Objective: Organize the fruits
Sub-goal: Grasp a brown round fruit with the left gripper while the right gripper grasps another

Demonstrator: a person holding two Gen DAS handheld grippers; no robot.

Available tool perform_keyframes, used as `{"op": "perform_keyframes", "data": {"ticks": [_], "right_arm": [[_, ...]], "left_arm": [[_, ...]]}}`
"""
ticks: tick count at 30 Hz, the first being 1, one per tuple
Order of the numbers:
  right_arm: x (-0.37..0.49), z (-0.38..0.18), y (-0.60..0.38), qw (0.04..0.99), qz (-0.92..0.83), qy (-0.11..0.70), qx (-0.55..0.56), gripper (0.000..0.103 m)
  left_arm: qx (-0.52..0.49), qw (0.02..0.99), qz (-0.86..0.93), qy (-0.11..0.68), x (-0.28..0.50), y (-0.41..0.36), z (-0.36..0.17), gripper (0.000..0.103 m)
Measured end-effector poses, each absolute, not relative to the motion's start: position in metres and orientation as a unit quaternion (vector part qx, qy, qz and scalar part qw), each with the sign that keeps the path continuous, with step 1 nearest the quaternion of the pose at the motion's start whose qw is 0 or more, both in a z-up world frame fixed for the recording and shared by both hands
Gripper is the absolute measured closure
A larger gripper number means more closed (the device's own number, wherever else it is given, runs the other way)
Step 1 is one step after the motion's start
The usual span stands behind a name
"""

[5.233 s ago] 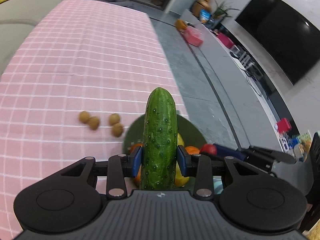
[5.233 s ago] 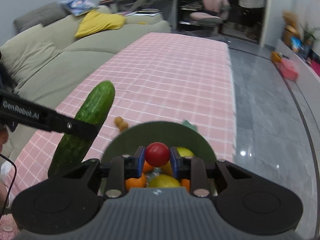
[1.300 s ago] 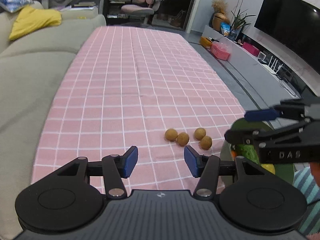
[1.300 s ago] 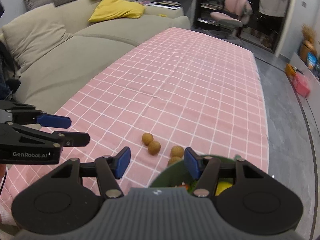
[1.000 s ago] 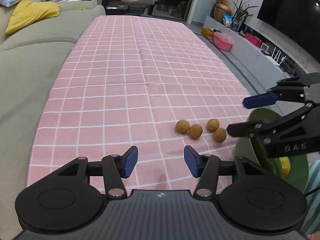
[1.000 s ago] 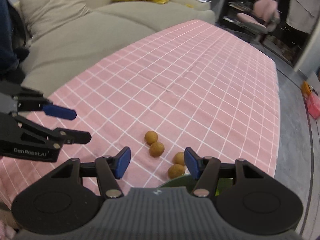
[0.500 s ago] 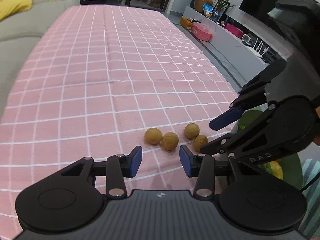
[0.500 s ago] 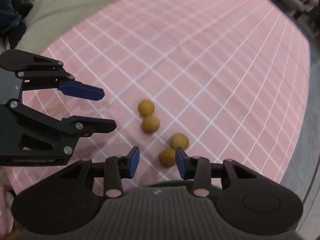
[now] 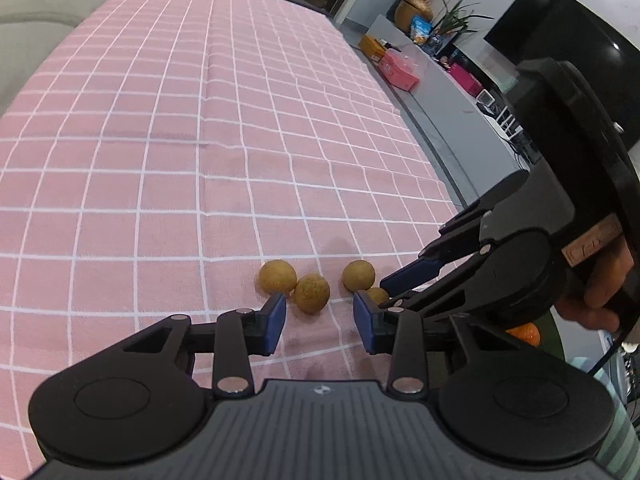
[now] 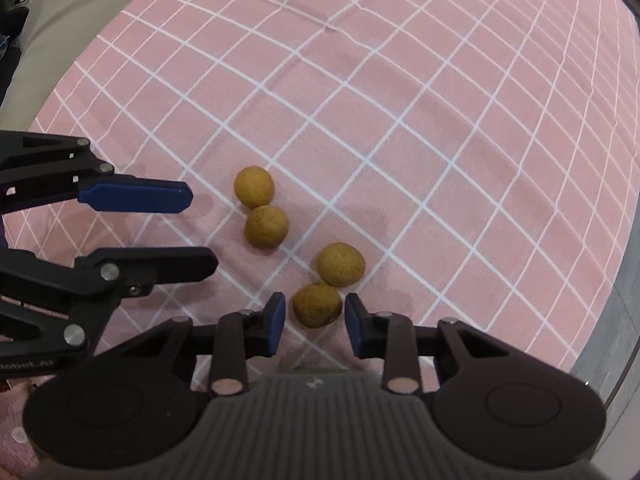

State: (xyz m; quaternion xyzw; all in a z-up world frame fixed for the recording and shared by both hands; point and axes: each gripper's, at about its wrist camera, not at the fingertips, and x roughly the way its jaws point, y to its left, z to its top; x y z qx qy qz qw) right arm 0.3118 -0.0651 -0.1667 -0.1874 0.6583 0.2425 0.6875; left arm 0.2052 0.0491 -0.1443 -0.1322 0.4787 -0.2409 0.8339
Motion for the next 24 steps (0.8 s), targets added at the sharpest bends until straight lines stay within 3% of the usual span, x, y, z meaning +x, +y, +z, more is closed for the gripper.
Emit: {"op": "perform_keyframes", "data": {"ticks": [11, 24], "right_arm": [[0.306, -0.156, -0.072, 0.696, 0.252, 0.642, -0.2, 0.079], [0.306, -0.127, -0.093, 0.728, 0.228, 0.62, -0.181, 0.079]], "left_arm": [[-0.175, 0.813, -0.201, 0.518, 0.218, 0.041, -0.16, 0.06], [-0.131, 0.821, -0.139, 0.539, 0.226, 0.005, -0.161, 0.061]]}}
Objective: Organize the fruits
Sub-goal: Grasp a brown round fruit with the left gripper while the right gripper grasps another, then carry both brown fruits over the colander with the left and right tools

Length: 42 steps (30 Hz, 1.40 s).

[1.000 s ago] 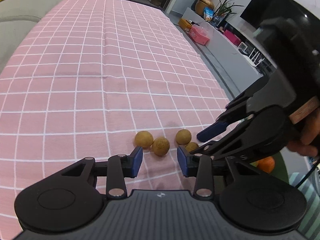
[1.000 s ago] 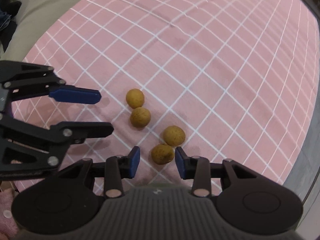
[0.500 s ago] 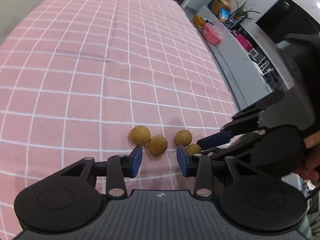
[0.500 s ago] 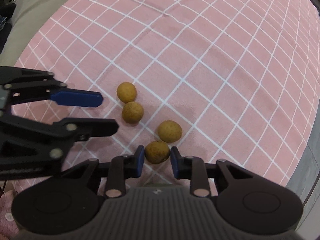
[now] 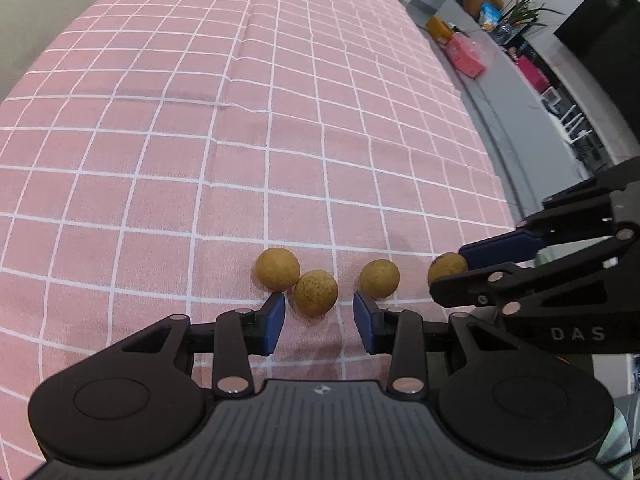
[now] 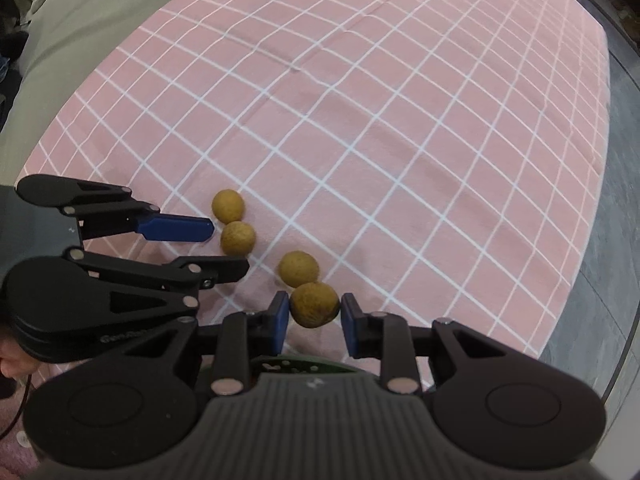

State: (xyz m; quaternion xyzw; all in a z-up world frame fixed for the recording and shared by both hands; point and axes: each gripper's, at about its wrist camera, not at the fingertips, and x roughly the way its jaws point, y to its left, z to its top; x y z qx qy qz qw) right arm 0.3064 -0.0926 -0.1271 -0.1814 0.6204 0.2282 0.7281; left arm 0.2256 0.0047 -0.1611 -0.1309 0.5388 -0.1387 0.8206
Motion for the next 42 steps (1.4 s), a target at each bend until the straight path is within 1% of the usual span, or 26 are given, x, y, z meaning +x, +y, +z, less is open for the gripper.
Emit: {"op": "perform_keyframes", "data": {"ticks": [4, 7, 13, 17, 22, 28, 35, 42], "right_arm": [[0.305, -0.127, -0.098, 0.735, 0.226, 0.617, -0.166, 0.079], [0.301, -0.126, -0.104, 0.742, 0.226, 0.612, -0.154, 0.079], [0.293, -0.117, -0.111, 0.761, 0.227, 0.593, -0.133, 0.079], [0.283, -0.109, -0.115, 0.772, 0.228, 0.581, -0.119, 0.079], [0.263, -0.093, -0.121, 0.796, 0.22, 0.553, -0.108, 0.079], [0.233, -0.061, -0.134, 0.835, 0.208, 0.504, -0.074, 0.079], [0.186, -0.037, -0.157, 0.865, 0.172, 0.47, -0.041, 0.079], [0.138, -0.046, -0.187, 0.859, 0.142, 0.491, -0.03, 0.079]], "left_arm": [[-0.136, 0.818, -0.129, 0.543, 0.226, 0.003, -0.165, 0.073], [-0.142, 0.819, -0.124, 0.542, 0.226, 0.003, -0.166, 0.077], [-0.171, 0.818, -0.14, 0.531, 0.221, 0.013, -0.164, 0.078], [-0.158, 0.825, -0.15, 0.522, 0.216, 0.014, -0.153, 0.078], [-0.153, 0.832, -0.162, 0.508, 0.208, 0.018, -0.134, 0.078], [-0.144, 0.843, -0.192, 0.481, 0.193, 0.016, -0.099, 0.078], [-0.114, 0.84, -0.253, 0.467, 0.166, -0.016, -0.069, 0.078], [-0.106, 0.814, -0.308, 0.481, 0.14, -0.052, -0.062, 0.078]]}}
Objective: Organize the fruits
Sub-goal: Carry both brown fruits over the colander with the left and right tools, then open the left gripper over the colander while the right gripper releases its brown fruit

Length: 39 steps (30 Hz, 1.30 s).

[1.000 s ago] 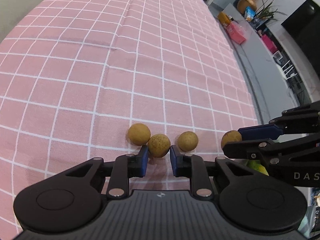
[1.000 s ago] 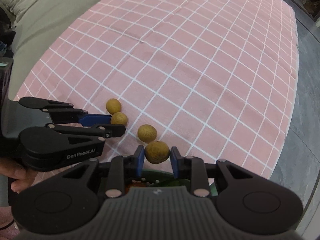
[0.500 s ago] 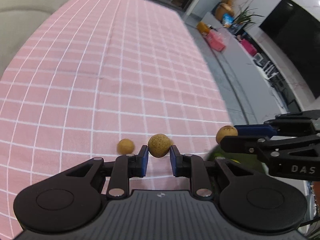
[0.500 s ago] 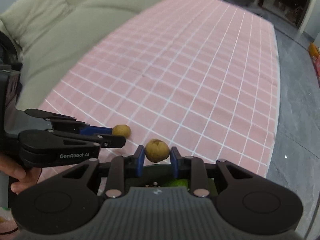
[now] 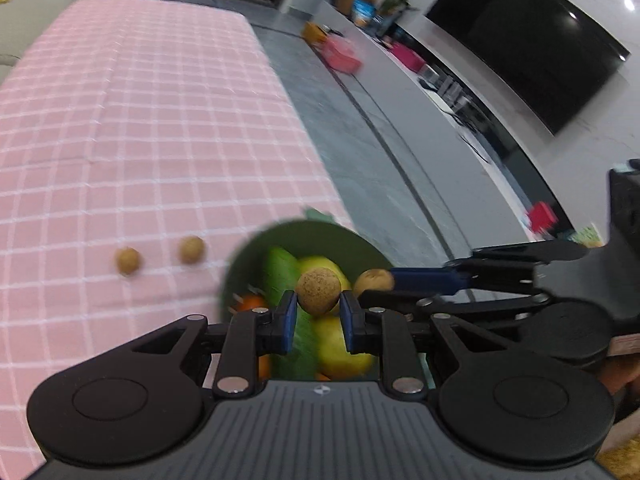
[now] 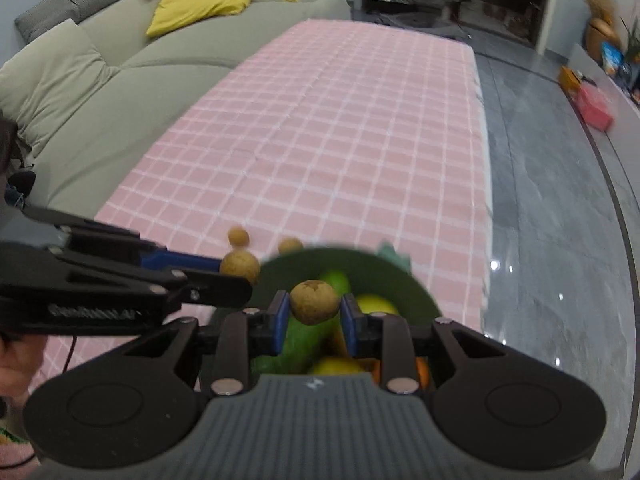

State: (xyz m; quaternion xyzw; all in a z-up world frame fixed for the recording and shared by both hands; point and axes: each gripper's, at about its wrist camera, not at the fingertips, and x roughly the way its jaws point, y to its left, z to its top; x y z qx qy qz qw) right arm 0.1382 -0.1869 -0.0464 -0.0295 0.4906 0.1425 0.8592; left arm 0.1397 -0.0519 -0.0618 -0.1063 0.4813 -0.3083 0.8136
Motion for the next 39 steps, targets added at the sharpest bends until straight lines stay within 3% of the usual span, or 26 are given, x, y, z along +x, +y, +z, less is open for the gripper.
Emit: {"op": "perform_keyframes", "data": {"ticks": [12, 39], "right_arm": [[0.104, -0.077, -0.22, 0.818, 0.162, 0.547, -0.074, 0.079], [0.12, -0.109, -0.205, 0.757, 0.221, 0.591, -0.172, 0.079]], "left_arm": [[-0.071, 0.757, -0.321, 0.564, 0.11, -0.094, -0.091, 0.078], [-0.029, 0.727, -0.298, 0.618, 0.113, -0.116, -0.122, 0.078]]}}
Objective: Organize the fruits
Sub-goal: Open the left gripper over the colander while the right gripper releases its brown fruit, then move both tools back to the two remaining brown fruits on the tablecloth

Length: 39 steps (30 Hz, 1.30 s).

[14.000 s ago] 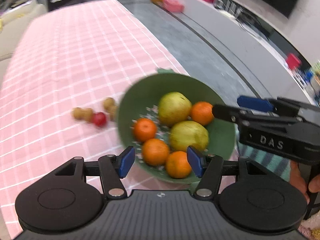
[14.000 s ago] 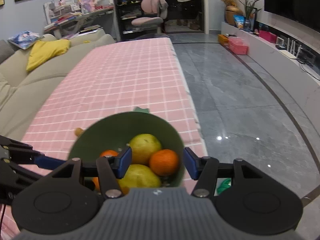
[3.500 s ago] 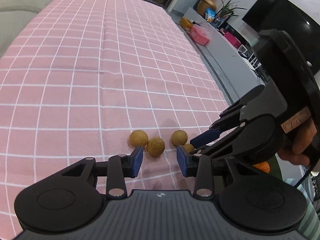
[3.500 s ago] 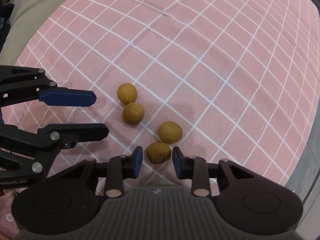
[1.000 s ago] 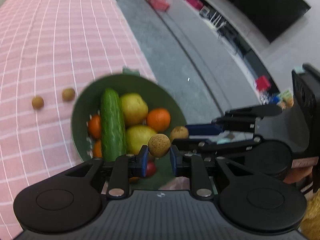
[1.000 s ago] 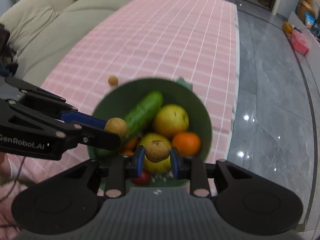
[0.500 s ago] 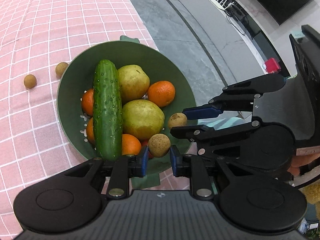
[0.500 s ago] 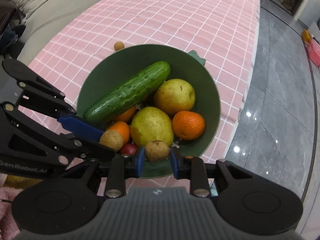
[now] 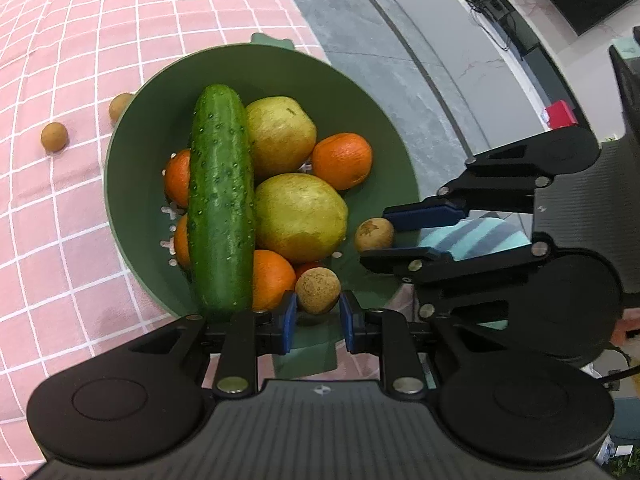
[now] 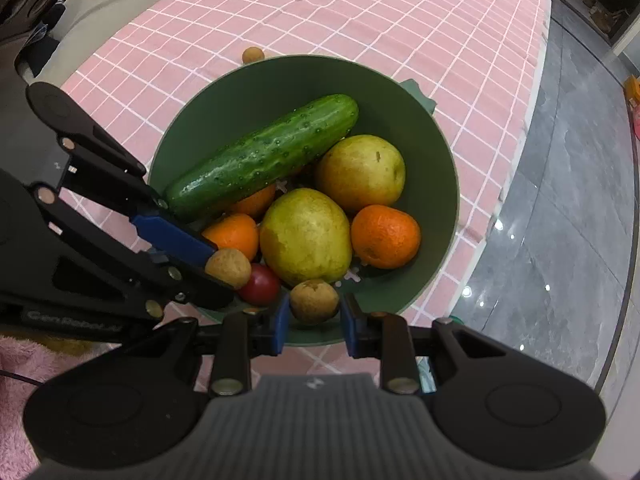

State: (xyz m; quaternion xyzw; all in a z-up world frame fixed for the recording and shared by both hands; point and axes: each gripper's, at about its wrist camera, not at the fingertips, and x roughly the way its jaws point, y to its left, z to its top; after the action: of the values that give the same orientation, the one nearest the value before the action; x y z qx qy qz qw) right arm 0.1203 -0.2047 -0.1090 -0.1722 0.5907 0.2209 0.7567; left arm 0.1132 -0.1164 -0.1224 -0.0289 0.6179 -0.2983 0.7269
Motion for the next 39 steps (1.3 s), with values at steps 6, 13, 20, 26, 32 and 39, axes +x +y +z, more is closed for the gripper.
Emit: {"op": "perform_keyframes", "data": {"ticks": [6, 13, 20, 26, 32, 39], "right_arm": [[0.121, -0.112, -0.195, 0.75, 0.223, 0.593, -0.189, 0.079], [0.118, -0.114, -0.188, 0.752, 0.216, 0.59, -0.2, 0.078], [0.114, -0.108, -0.189, 0.765, 0.201, 0.578, -0.202, 0.068], [0.112, -0.098, -0.191, 0.78, 0.185, 0.564, -0.197, 0.055], [0.108, -0.082, -0.185, 0.801, 0.158, 0.543, -0.197, 0.05], [0.106, -0.06, -0.177, 0.832, 0.105, 0.514, -0.181, 0.039]], "left_arm": [[-0.033, 0.725, -0.288, 0.624, 0.115, -0.112, -0.126, 0.078], [-0.018, 0.731, -0.28, 0.622, 0.113, -0.112, -0.121, 0.071], [-0.014, 0.739, -0.267, 0.618, 0.114, -0.11, -0.11, 0.061], [-0.029, 0.752, -0.267, 0.602, 0.113, -0.103, -0.099, 0.047], [-0.024, 0.78, -0.264, 0.566, 0.111, -0.1, -0.075, 0.037], [0.007, 0.822, -0.246, 0.514, 0.112, -0.081, -0.047, 0.037]]}}
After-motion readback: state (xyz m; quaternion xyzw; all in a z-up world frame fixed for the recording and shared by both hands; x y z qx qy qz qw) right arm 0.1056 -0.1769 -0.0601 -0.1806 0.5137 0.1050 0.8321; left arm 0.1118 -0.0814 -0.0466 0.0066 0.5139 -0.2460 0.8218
